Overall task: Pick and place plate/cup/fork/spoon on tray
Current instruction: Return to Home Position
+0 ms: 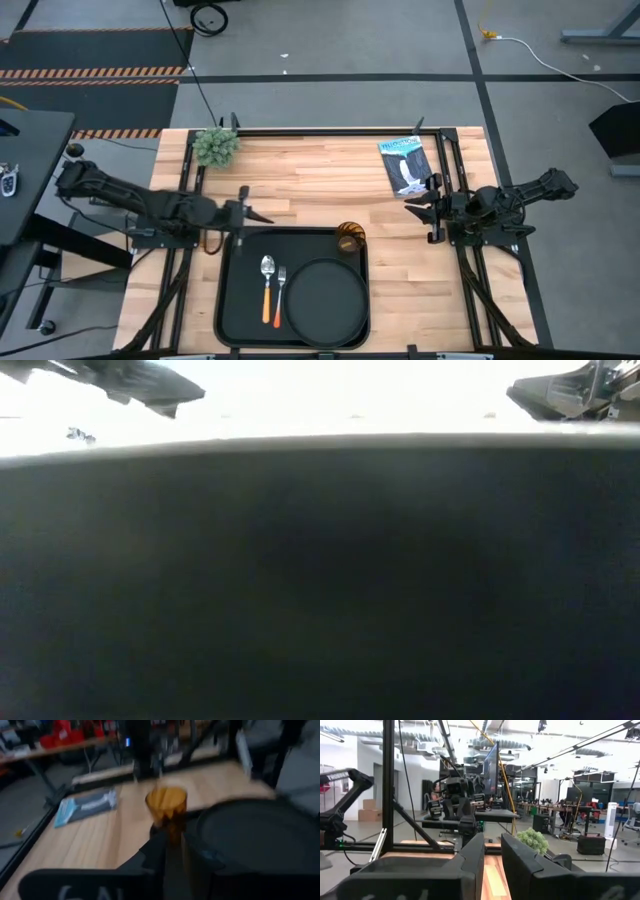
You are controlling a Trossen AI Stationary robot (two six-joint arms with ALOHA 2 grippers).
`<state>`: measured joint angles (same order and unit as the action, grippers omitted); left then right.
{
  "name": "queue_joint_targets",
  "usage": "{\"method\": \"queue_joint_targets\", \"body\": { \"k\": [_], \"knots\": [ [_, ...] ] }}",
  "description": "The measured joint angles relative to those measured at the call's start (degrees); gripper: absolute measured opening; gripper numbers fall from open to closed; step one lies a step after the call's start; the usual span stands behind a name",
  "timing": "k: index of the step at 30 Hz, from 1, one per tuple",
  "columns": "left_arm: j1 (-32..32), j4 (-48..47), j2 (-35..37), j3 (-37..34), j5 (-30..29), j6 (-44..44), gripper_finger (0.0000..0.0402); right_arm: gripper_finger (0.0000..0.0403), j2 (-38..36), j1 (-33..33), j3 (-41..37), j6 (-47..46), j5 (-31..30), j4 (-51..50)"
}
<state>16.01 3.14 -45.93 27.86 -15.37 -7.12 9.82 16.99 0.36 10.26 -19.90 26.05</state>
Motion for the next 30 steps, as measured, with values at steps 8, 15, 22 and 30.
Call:
{"method": "queue_joint_targets", "body": {
  "k": [8, 15, 22, 30],
  "knots": [
    [3.19, 9.21, 11.74, -8.96, -0.22, 21.51, 0.0063, 0.0071, 0.0, 0.0, 0.0, -0.01, 0.0, 0.03],
    [3.29, 8.15, 13.97, -9.94, 0.51, 11.75, 0.0066, 0.0071, 0.0, 0.0, 0.0, -0.02, 0.01, 0.01],
    [2.65, 7.57, 18.38, -16.78, 2.16, 10.65, 0.0066, 0.0072, 0.0, -0.01, 0.0, -0.02, 0.04, 0.0],
    [-5.4, 5.24, 32.3, -27.3, 6.62, 22.07, 0.0066, 0.0073, 0.02, -0.01, 0.02, -0.02, 0.04, 0.03]
  ]
}}
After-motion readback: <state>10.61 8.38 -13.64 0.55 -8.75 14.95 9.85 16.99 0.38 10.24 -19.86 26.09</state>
